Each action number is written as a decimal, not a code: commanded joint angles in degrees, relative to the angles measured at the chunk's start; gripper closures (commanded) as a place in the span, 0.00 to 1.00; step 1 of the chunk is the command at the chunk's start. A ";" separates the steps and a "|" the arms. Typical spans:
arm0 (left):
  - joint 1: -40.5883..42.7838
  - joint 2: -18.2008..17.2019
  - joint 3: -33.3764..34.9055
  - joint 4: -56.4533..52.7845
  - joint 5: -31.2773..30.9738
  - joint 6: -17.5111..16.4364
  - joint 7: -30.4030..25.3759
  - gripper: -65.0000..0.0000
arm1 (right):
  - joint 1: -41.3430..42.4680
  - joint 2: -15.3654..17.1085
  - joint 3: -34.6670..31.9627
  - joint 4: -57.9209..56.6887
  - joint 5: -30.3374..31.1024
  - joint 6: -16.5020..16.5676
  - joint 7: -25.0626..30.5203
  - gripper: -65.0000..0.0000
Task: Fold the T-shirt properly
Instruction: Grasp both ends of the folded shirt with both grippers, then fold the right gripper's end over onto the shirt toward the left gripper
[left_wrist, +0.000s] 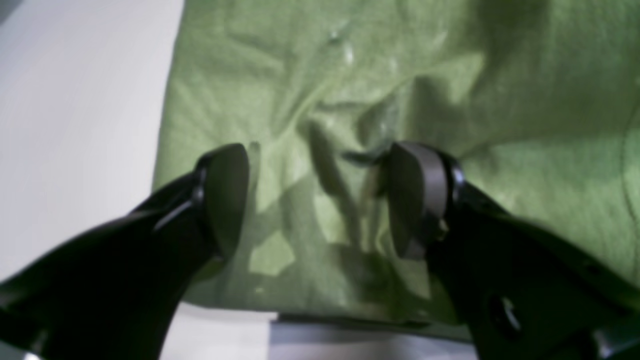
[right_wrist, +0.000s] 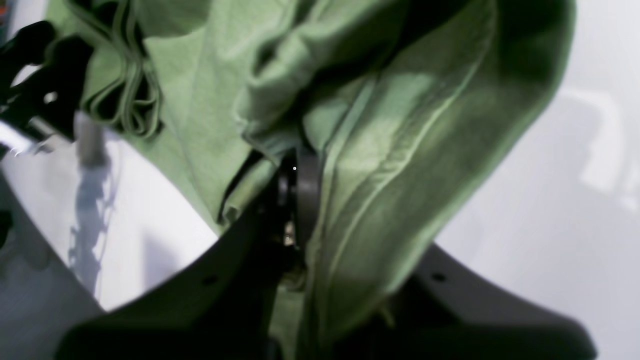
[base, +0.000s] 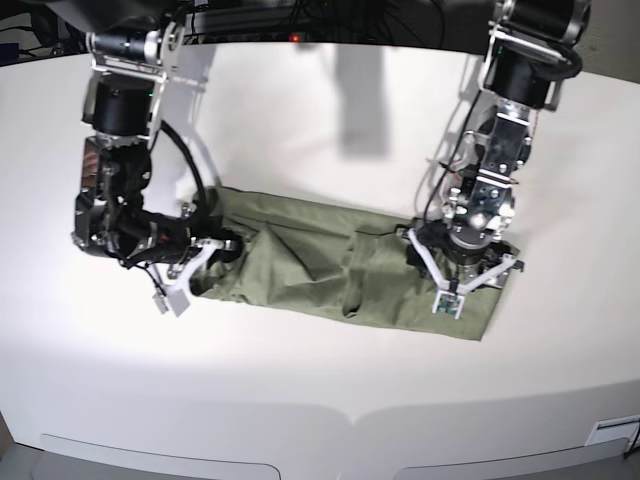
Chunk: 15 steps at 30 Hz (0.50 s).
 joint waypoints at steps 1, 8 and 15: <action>0.72 1.01 0.17 -0.22 -0.31 -1.36 3.98 0.35 | 1.79 1.57 0.11 0.85 1.99 0.30 0.74 1.00; 0.66 2.54 0.17 3.50 -1.01 -1.42 6.49 0.35 | 4.96 2.67 0.09 0.85 4.96 0.30 -1.22 1.00; 0.63 2.12 0.17 13.66 -0.79 -1.60 9.55 0.35 | 10.36 -2.84 0.09 0.85 4.98 0.30 -2.29 1.00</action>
